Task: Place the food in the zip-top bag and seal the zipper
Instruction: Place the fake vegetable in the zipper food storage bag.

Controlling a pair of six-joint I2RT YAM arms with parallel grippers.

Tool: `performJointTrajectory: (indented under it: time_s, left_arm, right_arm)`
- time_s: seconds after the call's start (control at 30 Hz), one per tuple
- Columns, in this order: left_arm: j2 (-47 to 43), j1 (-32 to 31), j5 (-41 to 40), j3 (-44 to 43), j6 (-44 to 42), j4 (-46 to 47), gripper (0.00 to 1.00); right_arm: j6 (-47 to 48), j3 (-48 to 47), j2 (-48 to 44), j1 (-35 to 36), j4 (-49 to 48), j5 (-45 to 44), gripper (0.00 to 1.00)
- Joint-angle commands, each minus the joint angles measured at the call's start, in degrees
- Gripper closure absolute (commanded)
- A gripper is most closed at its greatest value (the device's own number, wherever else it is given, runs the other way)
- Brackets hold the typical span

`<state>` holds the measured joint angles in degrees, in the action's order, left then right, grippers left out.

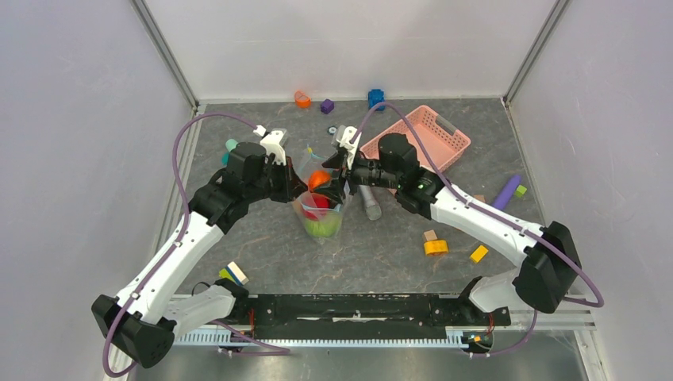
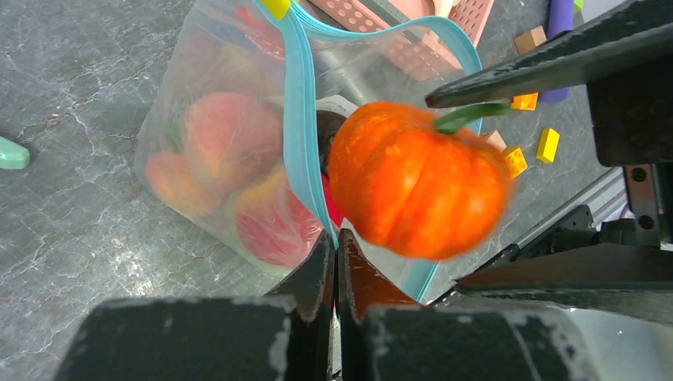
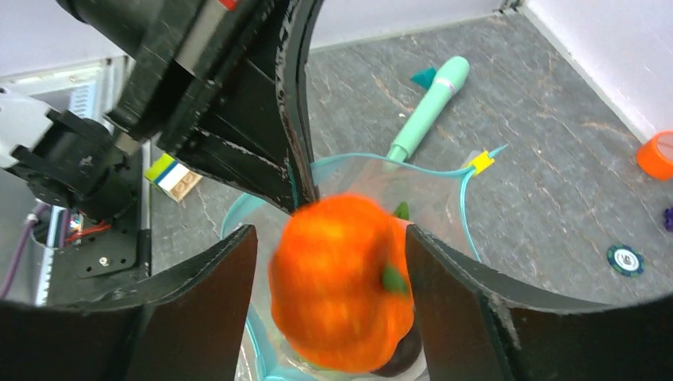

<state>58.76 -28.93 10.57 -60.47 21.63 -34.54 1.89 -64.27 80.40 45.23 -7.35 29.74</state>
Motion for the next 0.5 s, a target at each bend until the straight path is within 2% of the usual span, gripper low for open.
performJointTrajectory:
  time_s: [0.0,0.03,0.13,0.47]
  left_arm:
    - [-0.9,0.4,1.6,0.2,2.1,2.6,0.98]
    - [-0.8,0.4,1.7,0.2,2.1,2.6,0.98]
    - [-0.9,0.4,1.5,0.2,2.1,2.6,0.98]
    - [-0.6,0.5,1.5,0.2,2.1,2.6,0.98]
  right_arm:
    - [1.2,-1.9,-0.2,0.8,0.2,-4.4,0.19]
    - [1.5,-1.9,-0.3,0.8,0.5,-4.7,0.12]
    - [2.1,-2.2,-0.7,0.8,1.2,-5.2,0.02]
    - [1.5,-4.4,-1.6,0.8,3.8,-9.1,0.02]
